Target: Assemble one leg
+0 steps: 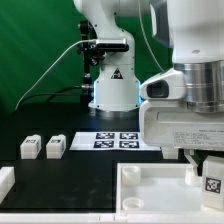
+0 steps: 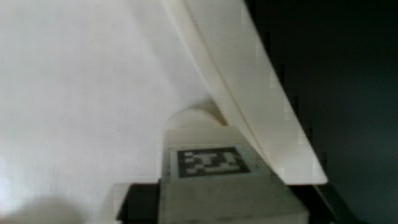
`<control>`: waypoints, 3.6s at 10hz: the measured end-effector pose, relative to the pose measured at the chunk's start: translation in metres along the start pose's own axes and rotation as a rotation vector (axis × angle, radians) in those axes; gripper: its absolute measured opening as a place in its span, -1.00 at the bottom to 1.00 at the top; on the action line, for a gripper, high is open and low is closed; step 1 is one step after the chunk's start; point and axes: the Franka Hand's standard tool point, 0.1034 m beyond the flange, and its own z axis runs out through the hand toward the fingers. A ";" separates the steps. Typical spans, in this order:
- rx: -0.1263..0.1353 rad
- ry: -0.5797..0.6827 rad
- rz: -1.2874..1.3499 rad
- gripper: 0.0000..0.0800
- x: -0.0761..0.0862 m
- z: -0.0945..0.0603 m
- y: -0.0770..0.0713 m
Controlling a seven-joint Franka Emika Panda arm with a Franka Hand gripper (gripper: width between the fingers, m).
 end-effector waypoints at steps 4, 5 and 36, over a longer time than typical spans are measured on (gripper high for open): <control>0.102 -0.045 0.812 -0.25 0.003 0.002 0.000; 0.118 -0.058 0.915 -0.25 0.002 0.002 -0.001; -0.007 0.048 -0.076 -0.25 0.012 -0.004 0.003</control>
Offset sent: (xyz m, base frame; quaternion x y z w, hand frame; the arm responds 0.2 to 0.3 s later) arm 0.0121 -0.0049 -0.0142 0.1571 -0.0332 0.5955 0.7872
